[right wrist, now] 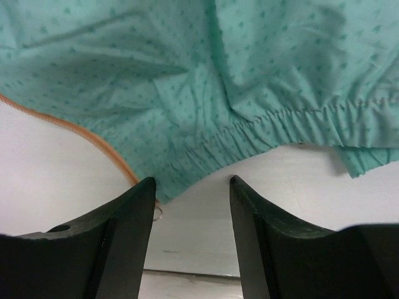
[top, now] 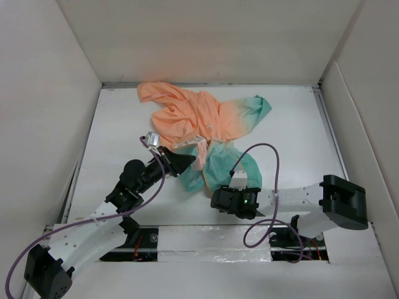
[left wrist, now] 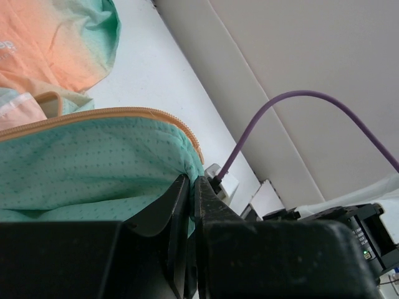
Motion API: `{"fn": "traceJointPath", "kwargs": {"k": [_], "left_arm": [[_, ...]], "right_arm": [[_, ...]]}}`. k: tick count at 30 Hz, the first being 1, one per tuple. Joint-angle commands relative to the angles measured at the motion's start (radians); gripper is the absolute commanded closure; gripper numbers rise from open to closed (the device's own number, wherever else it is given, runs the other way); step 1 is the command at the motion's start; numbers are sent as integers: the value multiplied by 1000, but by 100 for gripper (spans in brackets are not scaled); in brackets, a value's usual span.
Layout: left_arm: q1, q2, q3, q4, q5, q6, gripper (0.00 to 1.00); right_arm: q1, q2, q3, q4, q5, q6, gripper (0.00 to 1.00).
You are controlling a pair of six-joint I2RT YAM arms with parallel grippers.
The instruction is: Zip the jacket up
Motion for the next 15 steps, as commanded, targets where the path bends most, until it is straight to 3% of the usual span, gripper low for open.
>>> {"fn": "traceJointPath", "kwargs": {"k": [1, 7, 15], "left_arm": [[4, -14, -14, 79, 40, -9, 100], [4, -15, -23, 88, 69, -16, 100], [4, -35, -17, 70, 55, -9, 100]], "right_arm": [[7, 82, 41, -14, 29, 47, 43], [7, 109, 50, -31, 59, 92, 44], [7, 149, 48, -97, 52, 144, 65]]}}
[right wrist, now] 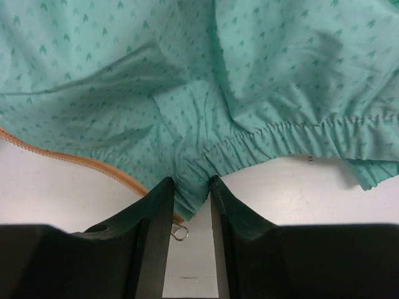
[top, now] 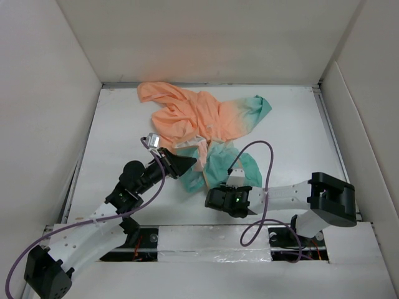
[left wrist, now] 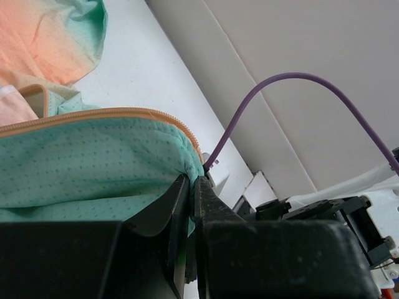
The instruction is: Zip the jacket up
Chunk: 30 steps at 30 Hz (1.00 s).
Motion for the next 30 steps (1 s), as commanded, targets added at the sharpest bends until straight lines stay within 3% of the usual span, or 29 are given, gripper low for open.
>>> {"fn": "traceJointPath", "kwargs": {"k": [1, 6, 15, 26, 30], "left_arm": [[4, -28, 1, 57, 8, 2, 100], [4, -16, -1, 57, 7, 2, 100], [4, 14, 10, 64, 7, 1, 100], [4, 30, 18, 62, 5, -2, 100], [4, 20, 39, 45, -6, -2, 100]], "right_arm": [[7, 30, -47, -52, -31, 74, 67], [27, 1, -87, -35, -36, 97, 76], [57, -94, -127, 61, -76, 56, 73], [57, -208, -190, 130, -84, 19, 99], [43, -306, -144, 219, -44, -155, 100]]}}
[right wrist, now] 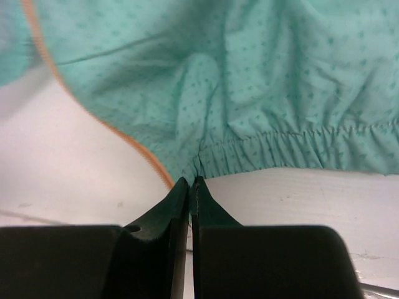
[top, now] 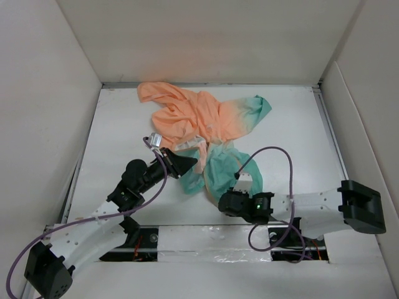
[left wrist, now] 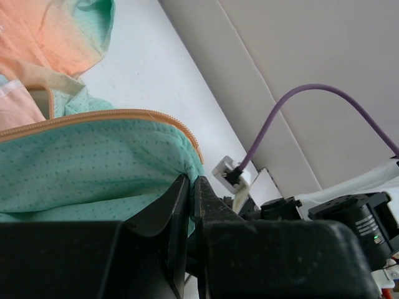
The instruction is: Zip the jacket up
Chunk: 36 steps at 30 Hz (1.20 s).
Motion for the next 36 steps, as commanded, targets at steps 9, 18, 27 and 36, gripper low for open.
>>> {"fn": "traceJointPath", "kwargs": {"k": [9, 18, 27, 36], "left_arm": [[4, -101, 102, -43, -112, -16, 100], [4, -84, 154, -88, -140, -56, 100], [4, 29, 37, 116, -32, -136, 100], [-54, 25, 36, 194, -187, -169, 100]], "right_arm": [[-197, -405, 5, 697, 6, -567, 100], [-401, -298, -298, 1629, -58, -644, 100], [-549, -92, -262, 1900, -338, -366, 100], [-480, -14, -220, 2042, -293, -365, 100]]}}
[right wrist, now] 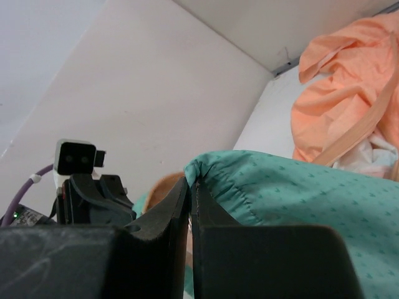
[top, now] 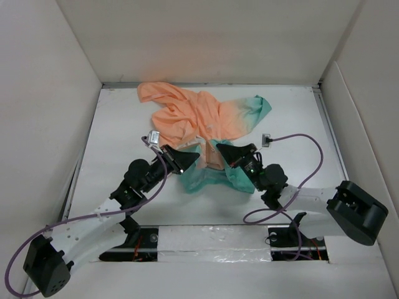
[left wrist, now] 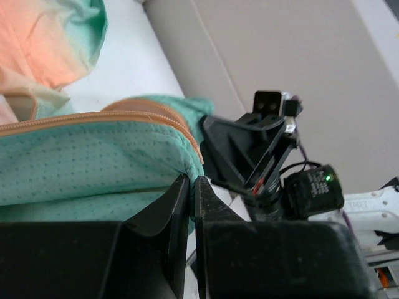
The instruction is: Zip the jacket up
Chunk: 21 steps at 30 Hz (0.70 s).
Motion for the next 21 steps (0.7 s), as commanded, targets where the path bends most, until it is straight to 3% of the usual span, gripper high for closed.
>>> {"fn": "traceJointPath", "kwargs": {"k": [1, 5, 13, 20, 21], "left_arm": [[-2, -22, 15, 144, -70, -30, 100], [-2, 3, -15, 246, -79, -43, 100], [-2, 46, -36, 282, -80, -51, 100], [-2, 43, -68, 302, -87, -69, 100], [-2, 37, -56, 247, -102, -65, 100]], "right_arm": [[25, 38, 60, 389, 31, 20, 100], [60, 98, 85, 472, 70, 17, 100], [83, 142, 105, 517, 85, -3, 100], [52, 57, 106, 394, -22, 26, 100], [52, 8, 97, 241, -50, 49, 100]]}}
